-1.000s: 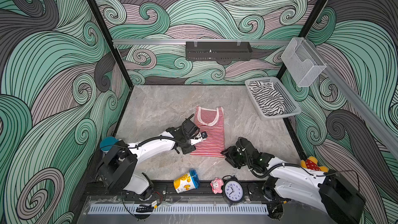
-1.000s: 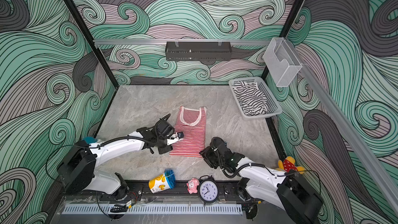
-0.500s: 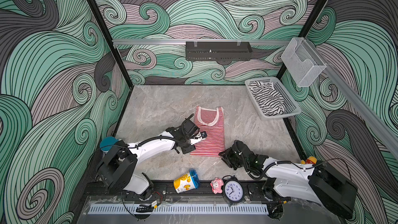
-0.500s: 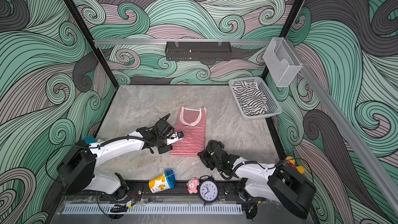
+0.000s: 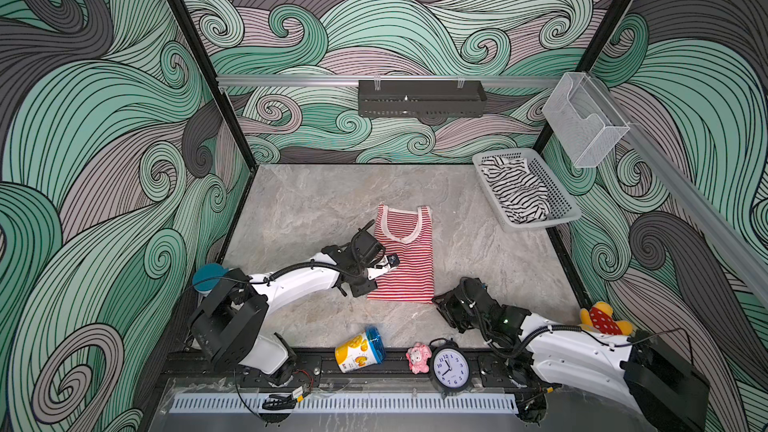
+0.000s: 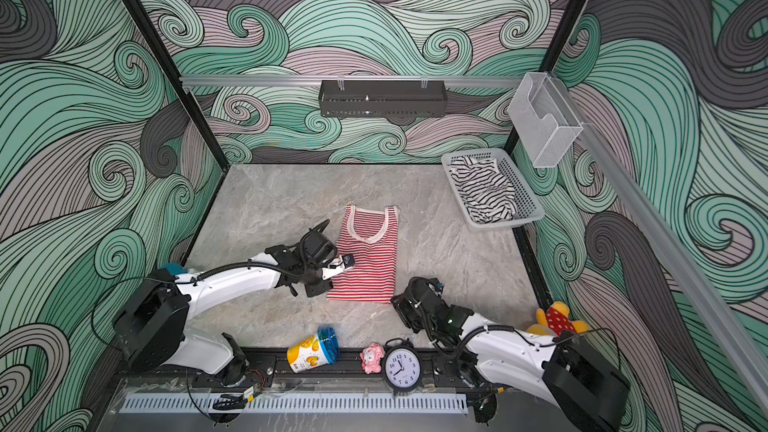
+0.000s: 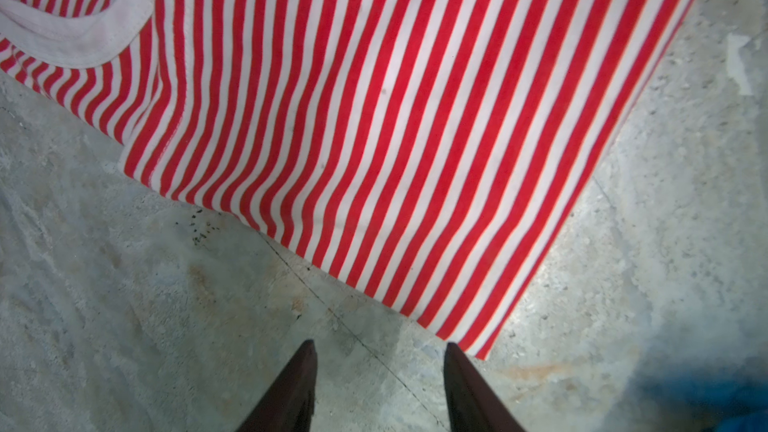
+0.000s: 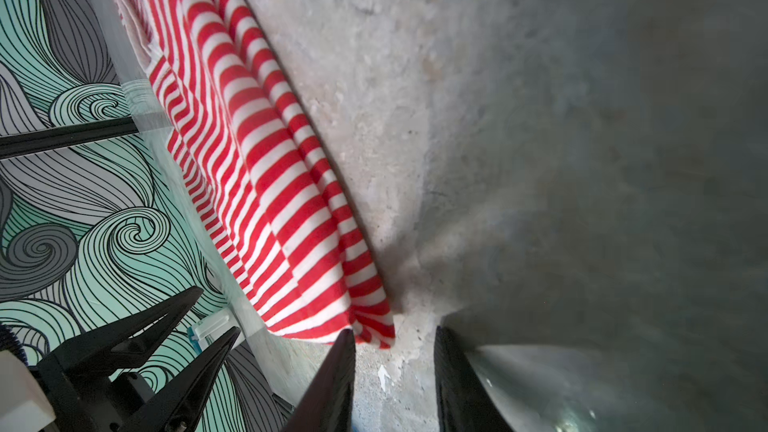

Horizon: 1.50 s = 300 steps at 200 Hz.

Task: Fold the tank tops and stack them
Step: 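Lower both grippers onto the tank top's near hem and grasp it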

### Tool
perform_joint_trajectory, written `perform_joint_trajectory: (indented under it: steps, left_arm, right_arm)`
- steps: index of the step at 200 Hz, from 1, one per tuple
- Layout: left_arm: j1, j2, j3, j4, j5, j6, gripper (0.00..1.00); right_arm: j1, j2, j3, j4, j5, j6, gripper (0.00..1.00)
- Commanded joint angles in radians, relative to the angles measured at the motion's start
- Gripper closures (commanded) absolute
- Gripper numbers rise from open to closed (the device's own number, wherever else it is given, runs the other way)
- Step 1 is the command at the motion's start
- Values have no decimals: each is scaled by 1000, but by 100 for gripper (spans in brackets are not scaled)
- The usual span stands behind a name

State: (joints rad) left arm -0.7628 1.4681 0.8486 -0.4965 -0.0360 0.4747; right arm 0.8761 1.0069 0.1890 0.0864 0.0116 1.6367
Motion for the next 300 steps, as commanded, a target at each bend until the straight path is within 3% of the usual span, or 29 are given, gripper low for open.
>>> perform_joint_trajectory:
  steps: [1,30,85,134,174,198,253,300]
  left_arm:
    - [-6,14,36,1,4,-8,48]
    - [-6,11,34,-3,-5,-11,48]
    - [-6,-14,7,4,-27,-2,48]
    - [-6,0,27,-11,-6,-7,48]
    - [-7,1,39,-28,14,-7,48]
    - [-7,-5,40,-37,23,-7,48]
    - [-40,-11,56,-46,47,-18,47]
    - [-130,35,89,-21,5,-10,47]
  right_arm:
    - [4,74,16,-6,-6,47,65]
    - [4,152,25,34,-29,53,66]
    - [4,157,66,-127,-34,62,72]
    - [-6,228,90,-91,-45,39,84]
    - [-43,262,119,-105,-65,-17,88]
    - [-66,255,136,-124,-84,-55,100]
    - [-171,192,236,-268,-137,-235,100]
    - [-262,323,274,-188,-227,-319,100]
